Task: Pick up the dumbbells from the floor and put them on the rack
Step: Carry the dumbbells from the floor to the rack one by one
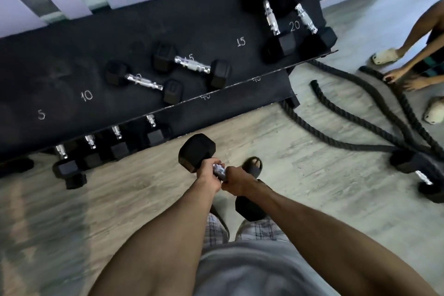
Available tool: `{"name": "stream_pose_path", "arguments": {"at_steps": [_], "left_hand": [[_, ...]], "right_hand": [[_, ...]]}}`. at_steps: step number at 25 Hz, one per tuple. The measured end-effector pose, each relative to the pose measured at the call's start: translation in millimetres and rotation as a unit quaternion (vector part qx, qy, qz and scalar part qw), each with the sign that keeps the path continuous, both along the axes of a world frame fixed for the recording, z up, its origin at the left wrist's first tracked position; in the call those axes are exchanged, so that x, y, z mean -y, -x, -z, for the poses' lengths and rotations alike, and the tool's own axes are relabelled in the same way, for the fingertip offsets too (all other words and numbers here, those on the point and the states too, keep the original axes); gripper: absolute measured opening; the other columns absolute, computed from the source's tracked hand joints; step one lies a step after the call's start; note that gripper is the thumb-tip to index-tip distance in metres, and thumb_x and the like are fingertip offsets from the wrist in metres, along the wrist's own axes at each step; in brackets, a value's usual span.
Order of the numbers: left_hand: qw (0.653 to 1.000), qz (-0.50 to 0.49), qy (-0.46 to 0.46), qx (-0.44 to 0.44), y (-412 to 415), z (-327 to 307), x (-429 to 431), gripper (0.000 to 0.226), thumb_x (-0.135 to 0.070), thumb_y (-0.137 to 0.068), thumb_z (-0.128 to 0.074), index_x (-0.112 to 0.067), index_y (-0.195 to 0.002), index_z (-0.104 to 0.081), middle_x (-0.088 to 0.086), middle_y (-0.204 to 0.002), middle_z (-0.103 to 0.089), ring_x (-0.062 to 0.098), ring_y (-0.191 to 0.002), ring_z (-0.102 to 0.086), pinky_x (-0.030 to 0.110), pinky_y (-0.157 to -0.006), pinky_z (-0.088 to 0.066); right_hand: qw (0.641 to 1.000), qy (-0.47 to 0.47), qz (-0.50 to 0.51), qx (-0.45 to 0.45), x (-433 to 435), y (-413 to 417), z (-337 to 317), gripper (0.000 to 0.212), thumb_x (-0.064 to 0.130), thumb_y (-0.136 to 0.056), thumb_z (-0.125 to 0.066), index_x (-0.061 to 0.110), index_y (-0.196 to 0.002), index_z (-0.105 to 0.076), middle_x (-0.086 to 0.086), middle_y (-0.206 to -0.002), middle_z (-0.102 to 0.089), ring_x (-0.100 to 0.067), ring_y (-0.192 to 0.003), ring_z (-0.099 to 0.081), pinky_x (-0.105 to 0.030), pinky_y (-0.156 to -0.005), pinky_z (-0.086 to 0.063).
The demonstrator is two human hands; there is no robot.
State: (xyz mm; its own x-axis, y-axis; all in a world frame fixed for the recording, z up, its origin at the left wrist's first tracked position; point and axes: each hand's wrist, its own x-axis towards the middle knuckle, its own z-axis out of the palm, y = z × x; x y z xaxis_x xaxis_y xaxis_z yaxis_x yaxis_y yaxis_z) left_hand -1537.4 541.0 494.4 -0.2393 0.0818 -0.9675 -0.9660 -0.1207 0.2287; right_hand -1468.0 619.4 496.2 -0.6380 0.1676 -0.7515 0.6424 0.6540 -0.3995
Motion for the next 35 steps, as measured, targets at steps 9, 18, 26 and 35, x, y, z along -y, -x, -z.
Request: {"name": "stream_pose_path", "arguments": {"at_steps": [9,18,26,35], "left_hand": [[0.999,0.035,0.022,-0.015,141.0,-26.7,-164.6,0.021,0.001,-0.085,-0.054,-0.004,-0.065,-0.051,0.007,-0.053,-0.054,0.02,-0.051,-0.052,0.027,-0.053,-0.043],[0.995,0.084,0.0,-0.045,262.9,-40.3,-296.6,0.019,0.004,-0.084,-0.057,-0.007,-0.069,-0.053,0.007,-0.052,-0.06,0.019,-0.063,-0.056,0.029,-0.059,-0.046],[0.962,0.257,0.019,-0.093,347.3,-47.0,-351.9,0.007,0.003,-0.082,-0.065,0.0,-0.077,-0.062,0.012,-0.069,-0.061,0.022,-0.063,-0.059,0.03,-0.061,-0.049],[0.914,0.38,0.017,-0.145,365.2,-18.5,-380.8,0.04,-0.005,-0.07,-0.082,-0.007,-0.104,-0.061,0.013,-0.098,-0.072,0.03,-0.095,-0.07,0.039,-0.091,-0.055]], "right_hand": [[0.998,0.037,0.049,-0.007,-153.2,135.5,-5.8,0.04,0.029,-0.081,-0.065,0.005,-0.113,-0.059,-0.016,-0.108,-0.069,-0.033,-0.097,-0.066,-0.031,-0.07,-0.045],[0.985,0.065,0.151,-0.043,-277.9,250.7,-18.6,0.034,0.031,-0.079,-0.066,0.008,-0.103,-0.066,-0.015,-0.1,-0.07,-0.031,-0.096,-0.066,-0.03,-0.069,-0.044],[0.937,0.074,0.327,-0.101,-298.6,324.9,-26.2,0.028,0.018,-0.085,-0.061,0.004,-0.11,-0.06,-0.011,-0.098,-0.068,-0.025,-0.092,-0.066,-0.028,-0.072,-0.047],[0.885,0.086,0.448,-0.094,-319.0,348.2,-11.5,0.03,0.021,-0.094,-0.058,0.004,-0.119,-0.056,-0.005,-0.1,-0.065,-0.023,-0.101,-0.064,-0.024,-0.075,-0.043]]}}
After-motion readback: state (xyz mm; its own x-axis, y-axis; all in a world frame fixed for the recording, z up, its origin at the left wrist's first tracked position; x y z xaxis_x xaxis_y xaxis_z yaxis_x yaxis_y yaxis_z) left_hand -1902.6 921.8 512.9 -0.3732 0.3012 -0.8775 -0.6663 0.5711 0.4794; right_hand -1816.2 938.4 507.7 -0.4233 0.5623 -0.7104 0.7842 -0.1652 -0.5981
